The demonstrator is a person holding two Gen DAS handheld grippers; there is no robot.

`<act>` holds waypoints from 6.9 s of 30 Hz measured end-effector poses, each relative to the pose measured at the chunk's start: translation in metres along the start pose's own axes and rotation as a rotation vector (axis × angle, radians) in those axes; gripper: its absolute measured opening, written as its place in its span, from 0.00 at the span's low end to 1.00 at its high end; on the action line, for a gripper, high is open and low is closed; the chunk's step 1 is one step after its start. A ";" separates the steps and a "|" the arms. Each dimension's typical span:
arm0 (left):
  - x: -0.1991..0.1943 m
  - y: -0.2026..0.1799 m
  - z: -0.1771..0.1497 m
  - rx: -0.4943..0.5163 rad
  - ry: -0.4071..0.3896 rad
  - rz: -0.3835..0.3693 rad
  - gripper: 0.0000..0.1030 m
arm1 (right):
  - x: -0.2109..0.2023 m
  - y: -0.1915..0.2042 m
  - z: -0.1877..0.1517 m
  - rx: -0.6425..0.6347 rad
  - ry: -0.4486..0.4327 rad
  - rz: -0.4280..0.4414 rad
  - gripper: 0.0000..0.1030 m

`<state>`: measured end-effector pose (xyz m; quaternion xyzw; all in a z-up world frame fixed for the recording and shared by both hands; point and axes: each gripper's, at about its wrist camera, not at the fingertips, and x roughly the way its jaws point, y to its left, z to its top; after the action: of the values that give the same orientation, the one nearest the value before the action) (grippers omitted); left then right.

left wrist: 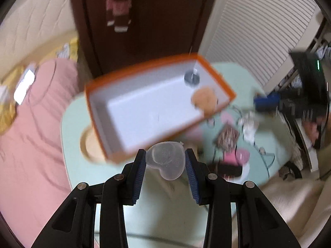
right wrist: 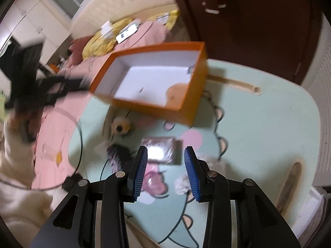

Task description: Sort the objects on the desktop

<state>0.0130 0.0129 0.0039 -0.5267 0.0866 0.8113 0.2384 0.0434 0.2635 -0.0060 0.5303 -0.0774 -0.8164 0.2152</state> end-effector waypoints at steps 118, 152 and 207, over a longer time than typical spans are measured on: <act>0.118 -0.045 0.141 -0.174 -0.005 -0.293 0.15 | 0.029 -0.031 -0.066 0.108 0.138 0.224 0.45; 0.008 -0.049 -0.107 -0.123 -0.071 -0.219 0.15 | 0.025 0.017 -0.064 -0.012 -0.008 -0.190 0.46; 0.021 -0.039 -0.166 -0.191 -0.277 0.266 1.00 | 0.025 0.037 -0.150 0.010 -0.196 -0.445 1.00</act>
<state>0.1593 -0.0119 -0.0817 -0.4141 0.0445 0.9049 0.0878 0.1791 0.2350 -0.0778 0.4535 0.0167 -0.8909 0.0187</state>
